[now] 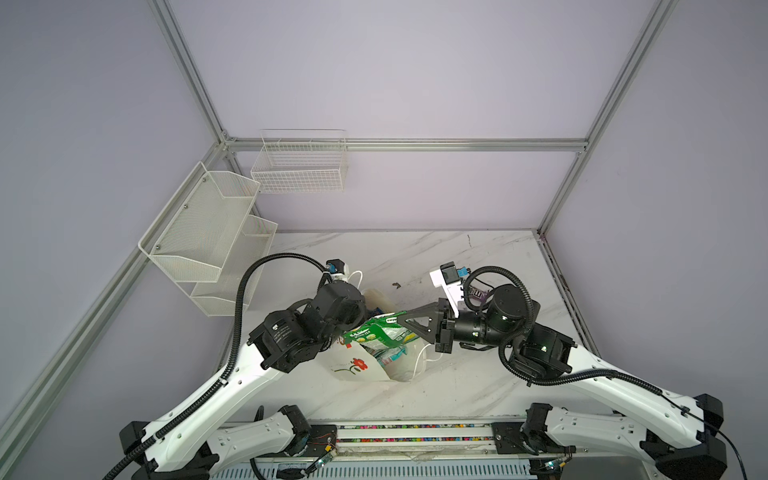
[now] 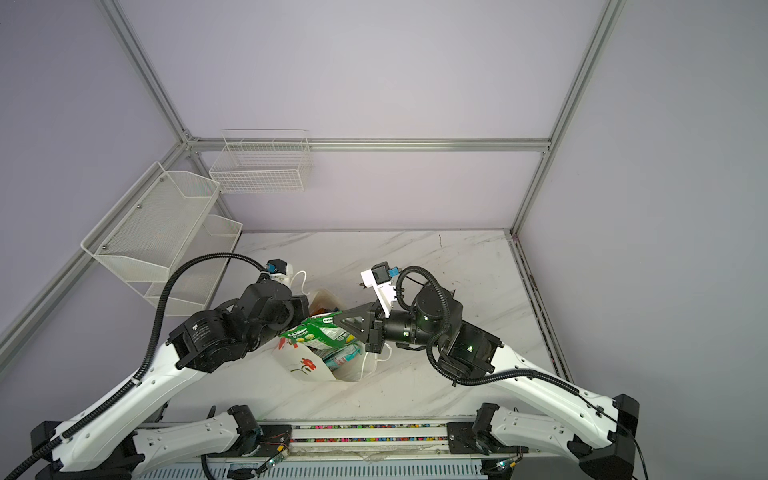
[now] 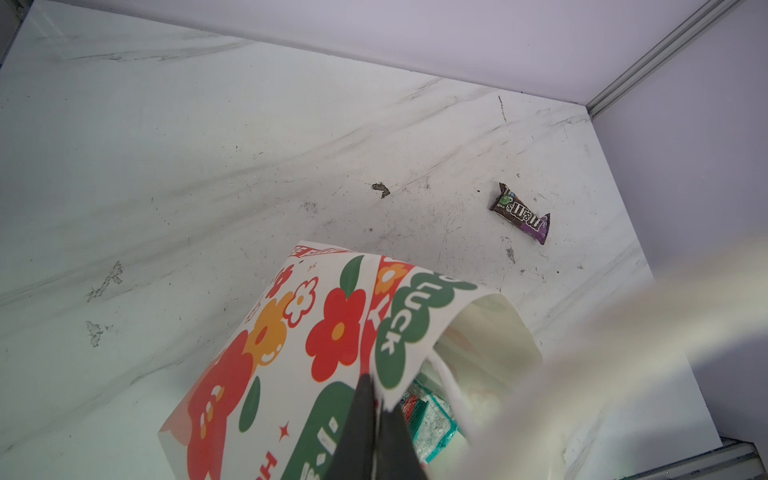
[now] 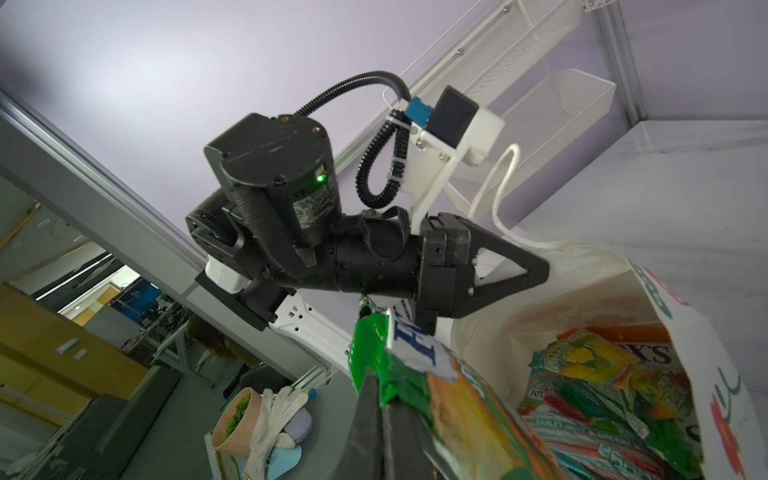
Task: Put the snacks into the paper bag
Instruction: 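Lower the green Fox's bag into the paper bag held by the left gripper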
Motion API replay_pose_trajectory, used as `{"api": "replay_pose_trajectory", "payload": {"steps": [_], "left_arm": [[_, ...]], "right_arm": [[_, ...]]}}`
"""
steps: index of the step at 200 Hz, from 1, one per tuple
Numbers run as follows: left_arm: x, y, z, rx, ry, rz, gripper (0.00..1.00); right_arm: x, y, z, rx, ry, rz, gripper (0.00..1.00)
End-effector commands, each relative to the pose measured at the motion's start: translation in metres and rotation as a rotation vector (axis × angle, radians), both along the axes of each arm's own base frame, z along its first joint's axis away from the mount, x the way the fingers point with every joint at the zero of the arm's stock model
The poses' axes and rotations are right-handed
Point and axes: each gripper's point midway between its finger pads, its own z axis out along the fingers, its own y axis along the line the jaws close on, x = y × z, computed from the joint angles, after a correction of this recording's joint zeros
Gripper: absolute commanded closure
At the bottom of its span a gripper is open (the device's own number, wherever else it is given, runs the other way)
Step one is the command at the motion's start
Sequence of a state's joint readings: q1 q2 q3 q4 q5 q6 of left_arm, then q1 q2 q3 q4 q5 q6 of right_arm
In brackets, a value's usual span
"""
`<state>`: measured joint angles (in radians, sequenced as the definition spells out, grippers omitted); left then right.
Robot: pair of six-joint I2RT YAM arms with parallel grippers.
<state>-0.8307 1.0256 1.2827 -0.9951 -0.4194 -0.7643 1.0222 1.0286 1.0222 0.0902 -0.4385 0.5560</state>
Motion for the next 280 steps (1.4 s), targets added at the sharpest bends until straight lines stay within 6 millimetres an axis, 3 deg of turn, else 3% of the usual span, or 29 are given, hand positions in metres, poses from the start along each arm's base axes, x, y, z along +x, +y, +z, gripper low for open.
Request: {"api": "replay_pose_trajectory", "payload": {"steps": [1, 177, 280], "left_arm": [[0.005, 0.001, 0.036, -0.104, -0.112, 0.019, 1.0], [0.003, 0.003, 0.042, -0.123, -0.124, 0.02, 1.0], [0.001, 0.001, 0.038, -0.143, -0.112, 0.018, 1.0]], "right_arm": [[0.006, -0.005, 0.024, 0.101, -0.019, -0.055, 1.0], [0.027, -0.03, -0.012, 0.063, 0.079, -0.246, 1.0], [0.033, -0.009, -0.024, 0.07, 0.124, -0.222, 1.0]]}}
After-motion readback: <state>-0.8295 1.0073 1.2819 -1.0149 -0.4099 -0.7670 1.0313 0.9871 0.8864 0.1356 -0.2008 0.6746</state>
